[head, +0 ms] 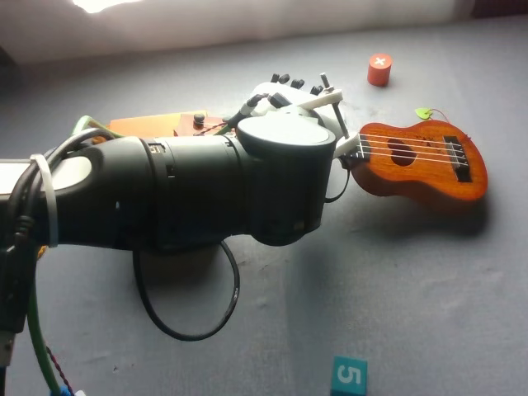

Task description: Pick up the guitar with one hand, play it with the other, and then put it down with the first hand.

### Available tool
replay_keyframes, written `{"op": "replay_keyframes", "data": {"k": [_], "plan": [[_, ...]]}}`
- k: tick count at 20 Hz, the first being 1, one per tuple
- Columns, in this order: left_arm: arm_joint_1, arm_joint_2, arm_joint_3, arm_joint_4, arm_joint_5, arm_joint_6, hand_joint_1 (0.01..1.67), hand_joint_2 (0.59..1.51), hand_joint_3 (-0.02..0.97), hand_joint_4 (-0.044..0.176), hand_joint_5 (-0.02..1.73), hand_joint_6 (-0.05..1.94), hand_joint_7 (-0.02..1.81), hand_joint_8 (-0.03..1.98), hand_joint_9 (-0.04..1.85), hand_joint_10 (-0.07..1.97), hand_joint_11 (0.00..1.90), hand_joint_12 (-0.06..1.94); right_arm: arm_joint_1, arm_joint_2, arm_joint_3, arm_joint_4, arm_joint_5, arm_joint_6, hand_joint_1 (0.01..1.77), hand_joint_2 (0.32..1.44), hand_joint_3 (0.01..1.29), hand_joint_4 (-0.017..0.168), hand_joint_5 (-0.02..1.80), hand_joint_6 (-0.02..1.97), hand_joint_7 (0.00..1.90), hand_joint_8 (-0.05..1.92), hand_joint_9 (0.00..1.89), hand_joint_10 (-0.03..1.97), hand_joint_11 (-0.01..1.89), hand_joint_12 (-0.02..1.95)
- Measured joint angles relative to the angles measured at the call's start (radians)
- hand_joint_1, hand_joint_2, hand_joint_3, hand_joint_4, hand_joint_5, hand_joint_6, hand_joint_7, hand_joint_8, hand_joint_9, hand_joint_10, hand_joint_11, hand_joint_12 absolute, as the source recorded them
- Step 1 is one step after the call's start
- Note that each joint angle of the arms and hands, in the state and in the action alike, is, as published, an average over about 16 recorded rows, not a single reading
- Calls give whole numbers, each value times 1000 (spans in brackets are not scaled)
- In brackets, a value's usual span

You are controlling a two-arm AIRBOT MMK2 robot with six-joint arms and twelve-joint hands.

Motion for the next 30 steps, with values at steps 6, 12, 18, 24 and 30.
{"op": "replay_keyframes", "data": {"k": [6,12,18,24,30], "plan": [[11,0,5,9,-9,-8,1210,1034,0,7,52,62,39,124,48,126,19,208,0,0,0,0,0,0,52,1322,19,-3,91,42,124,2,44,13,21,2],[15,-1,6,17,-18,-10,1149,1066,2,4,211,631,128,825,168,811,128,922,0,0,0,0,0,0,61,1323,19,-3,84,42,121,2,50,13,21,2],[12,-2,4,17,-34,-12,1110,1076,14,2,584,1233,549,1558,625,1535,572,1648,0,0,0,0,0,-5,71,1323,18,-3,83,43,122,2,56,13,21,1],[-2,8,-16,10,-56,-11,1203,1075,14,38,975,1718,1045,1937,1152,1919,1130,1924,1,-1,5,-8,-4,-19,78,1323,18,-3,85,43,122,3,53,13,22,2],[-30,48,-69,-23,-70,2,1350,1077,-4,79,1204,1814,1355,1965,1472,1930,1471,1924,9,-4,12,-51,-59,-24,83,1323,18,-3,88,43,122,3,50,13,22,2]]}}
